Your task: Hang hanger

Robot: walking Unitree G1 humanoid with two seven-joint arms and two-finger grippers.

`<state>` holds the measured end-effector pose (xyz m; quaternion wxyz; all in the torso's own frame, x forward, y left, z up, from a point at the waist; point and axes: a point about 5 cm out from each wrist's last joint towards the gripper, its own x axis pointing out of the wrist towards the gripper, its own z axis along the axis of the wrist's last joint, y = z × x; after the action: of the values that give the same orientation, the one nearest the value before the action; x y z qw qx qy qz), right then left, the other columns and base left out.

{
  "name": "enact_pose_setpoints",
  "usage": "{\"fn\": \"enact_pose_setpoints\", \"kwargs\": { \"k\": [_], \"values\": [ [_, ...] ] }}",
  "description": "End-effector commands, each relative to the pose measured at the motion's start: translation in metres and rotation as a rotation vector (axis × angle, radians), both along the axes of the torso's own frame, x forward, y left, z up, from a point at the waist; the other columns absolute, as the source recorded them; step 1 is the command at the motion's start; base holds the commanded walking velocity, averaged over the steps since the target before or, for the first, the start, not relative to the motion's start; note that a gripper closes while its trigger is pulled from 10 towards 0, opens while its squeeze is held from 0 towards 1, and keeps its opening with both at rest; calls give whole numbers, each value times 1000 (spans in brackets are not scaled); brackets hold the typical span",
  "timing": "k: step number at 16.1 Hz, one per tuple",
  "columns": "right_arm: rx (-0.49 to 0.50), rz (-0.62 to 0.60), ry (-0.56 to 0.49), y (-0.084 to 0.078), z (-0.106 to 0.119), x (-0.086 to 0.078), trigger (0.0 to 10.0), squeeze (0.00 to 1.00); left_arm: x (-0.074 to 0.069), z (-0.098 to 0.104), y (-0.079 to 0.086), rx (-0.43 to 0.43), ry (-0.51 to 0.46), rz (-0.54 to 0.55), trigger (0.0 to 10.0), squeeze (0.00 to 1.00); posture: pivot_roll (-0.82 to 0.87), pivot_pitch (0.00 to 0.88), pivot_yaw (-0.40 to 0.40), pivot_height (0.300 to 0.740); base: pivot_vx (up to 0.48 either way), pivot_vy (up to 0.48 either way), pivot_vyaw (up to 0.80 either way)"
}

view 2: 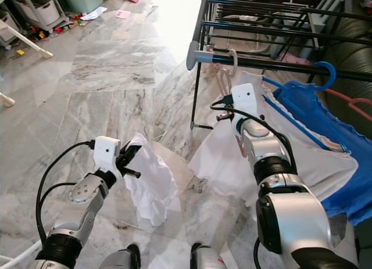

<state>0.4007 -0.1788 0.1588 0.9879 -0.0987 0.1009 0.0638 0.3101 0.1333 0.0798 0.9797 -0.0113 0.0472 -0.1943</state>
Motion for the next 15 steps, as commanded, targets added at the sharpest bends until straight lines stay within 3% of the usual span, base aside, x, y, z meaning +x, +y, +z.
{"fn": "enact_pose_setpoints", "kwargs": {
  "k": [1, 5, 6, 7, 14, 15],
  "values": [
    [17, -19, -20, -2, 3, 1, 0, 0, 0, -2, 1, 12, 10, -4, 10000, 0, -38, 209, 33, 740, 0, 0, 0],
    [2, -34, -184, -3, 13, -3, 0, 0, 2, 3, 1, 10, -20, 9, 10000, 0, -35, 202, 33, 740, 0, 0, 0],
    [-5, -56, -227, -5, 12, -8, 6588, 0, 2, 3, 2, 10, -25, 17, 10000, 0, -38, 201, 32, 740, 0, 0, 0],
    [-7, -70, -246, -6, 9, -12, 10000, 0, 2, 4, 2, 9, -28, 21, 10000, 0, -42, 201, 31, 740, 0, 0, 0],
    [-23, -149, -305, -19, -17, -61, 10000, 0, 5, 3, -4, 9, -29, 26, 10000, 0, -77, 197, 42, 740, 0, 0, 0],
    [-16, -160, -275, -22, -30, -78, 10000, 0, 6, 3, -6, 12, -29, 23, 10000, 0, -80, 196, 45, 740, 0, 0, 0]
  ]
}}
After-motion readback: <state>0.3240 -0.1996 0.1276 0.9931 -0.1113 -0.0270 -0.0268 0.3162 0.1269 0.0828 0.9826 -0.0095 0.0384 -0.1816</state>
